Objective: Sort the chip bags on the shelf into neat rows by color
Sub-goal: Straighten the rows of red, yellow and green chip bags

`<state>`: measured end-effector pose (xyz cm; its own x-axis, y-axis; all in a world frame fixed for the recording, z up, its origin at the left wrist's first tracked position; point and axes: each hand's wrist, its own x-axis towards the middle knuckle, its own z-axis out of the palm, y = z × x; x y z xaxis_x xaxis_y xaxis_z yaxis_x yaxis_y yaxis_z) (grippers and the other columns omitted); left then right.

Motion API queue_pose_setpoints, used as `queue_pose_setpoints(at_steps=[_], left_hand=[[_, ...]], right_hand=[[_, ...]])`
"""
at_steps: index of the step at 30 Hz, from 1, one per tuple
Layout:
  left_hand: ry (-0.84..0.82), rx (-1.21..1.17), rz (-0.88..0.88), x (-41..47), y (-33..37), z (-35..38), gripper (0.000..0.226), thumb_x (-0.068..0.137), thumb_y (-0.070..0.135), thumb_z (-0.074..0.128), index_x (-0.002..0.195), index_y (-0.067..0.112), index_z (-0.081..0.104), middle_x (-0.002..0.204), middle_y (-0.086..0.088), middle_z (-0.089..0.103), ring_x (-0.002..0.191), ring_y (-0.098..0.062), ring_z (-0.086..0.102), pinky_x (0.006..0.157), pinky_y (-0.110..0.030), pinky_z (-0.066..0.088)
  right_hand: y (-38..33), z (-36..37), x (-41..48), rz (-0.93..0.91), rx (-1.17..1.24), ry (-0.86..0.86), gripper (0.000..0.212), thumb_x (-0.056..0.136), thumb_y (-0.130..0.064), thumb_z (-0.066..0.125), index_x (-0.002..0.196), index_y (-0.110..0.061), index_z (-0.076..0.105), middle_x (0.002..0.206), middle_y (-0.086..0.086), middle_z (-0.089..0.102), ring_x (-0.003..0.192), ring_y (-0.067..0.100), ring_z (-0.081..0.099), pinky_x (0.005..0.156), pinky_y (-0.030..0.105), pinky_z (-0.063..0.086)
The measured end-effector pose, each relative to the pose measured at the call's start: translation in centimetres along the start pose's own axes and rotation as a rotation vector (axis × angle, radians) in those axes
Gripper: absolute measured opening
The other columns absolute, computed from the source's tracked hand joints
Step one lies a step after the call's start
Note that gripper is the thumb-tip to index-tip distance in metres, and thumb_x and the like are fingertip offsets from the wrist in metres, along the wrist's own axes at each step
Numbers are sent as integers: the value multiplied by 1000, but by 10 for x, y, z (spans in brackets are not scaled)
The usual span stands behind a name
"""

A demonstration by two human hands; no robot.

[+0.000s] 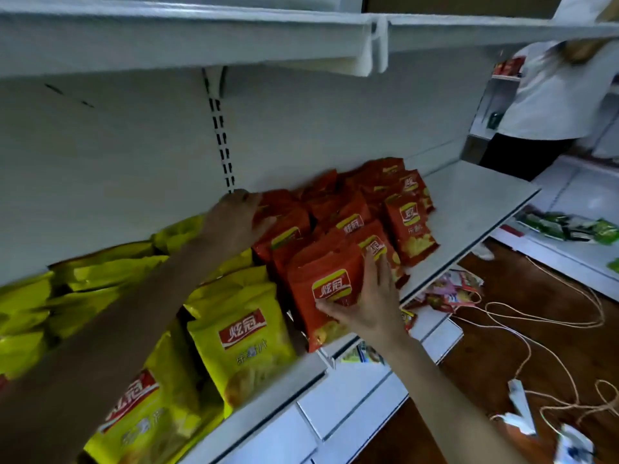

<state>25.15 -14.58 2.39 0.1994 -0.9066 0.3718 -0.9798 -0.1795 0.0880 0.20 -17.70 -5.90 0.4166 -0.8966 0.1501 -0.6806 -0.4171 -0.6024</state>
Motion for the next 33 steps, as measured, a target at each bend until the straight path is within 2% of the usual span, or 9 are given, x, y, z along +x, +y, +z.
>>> queue_pose_setpoints(at_steps=[5,8,10,13,17,19,23,26,33], left_hand=[[-205,29,-19,42,-18,26,84,83,74,32,137,10,44,131,-18,50,117,-34,49,97,-42,43],[-246,17,18,54,-14,27,93,73,85,28,128,14,53,122,-15,57,108,-29,55,92,-35,45],[-246,25,25,61,-9,22,91,68,89,36,114,15,61,109,-11,63,96,-24,59,82,-29,47],[-302,62,19,69,-4,20,78,68,80,46,98,11,65,89,-4,64,78,-16,58,66,-23,39],[-393,173,-11,74,-5,31,95,65,84,39,117,7,60,107,-16,58,99,-26,53,82,-29,43],[-418,87,-26,76,-5,32,101,59,85,36,122,9,58,112,-16,57,103,-26,52,87,-32,44],[-428,-96,-42,78,0,33,74,77,65,58,131,14,53,128,-9,58,113,-25,55,91,-31,44],[-389,-139,-46,81,4,36,65,81,54,63,134,19,50,132,-6,56,117,-23,53,88,-27,40],[-326,-125,-78,89,15,46,60,82,54,63,132,22,53,131,-4,57,119,-24,52,92,-31,40]], right_hand=[[-2,12,13,34,-75,-105,133,52,-84,56,146,-21,-13,155,10,-13,143,28,-10,111,56,7],[5,16,23,27,-157,-109,140,38,-100,28,146,-21,-13,155,11,-11,143,30,-8,110,58,6],[9,17,29,17,-171,-102,141,32,-101,12,146,-22,-13,155,12,-10,143,30,-7,110,59,6],[11,16,32,1,-178,-117,138,34,-100,10,146,-23,-12,155,11,-10,143,31,-6,110,58,7],[15,18,36,-2,-174,-123,137,34,-100,9,146,-24,-11,155,11,-9,143,30,-5,110,58,9],[15,17,38,5,-171,-125,137,33,-101,7,146,-26,-10,155,10,-9,143,29,-5,111,57,10],[17,15,42,10,-156,-126,141,29,-101,2,147,-26,-9,155,9,-10,143,28,-5,112,54,11],[21,12,47,11,-131,-122,141,29,-102,4,147,-25,-8,155,9,-8,143,28,-5,113,53,11],[31,4,58,13,-65,-113,141,31,-100,21,147,-25,-3,156,6,-7,143,27,-4,113,50,9]])
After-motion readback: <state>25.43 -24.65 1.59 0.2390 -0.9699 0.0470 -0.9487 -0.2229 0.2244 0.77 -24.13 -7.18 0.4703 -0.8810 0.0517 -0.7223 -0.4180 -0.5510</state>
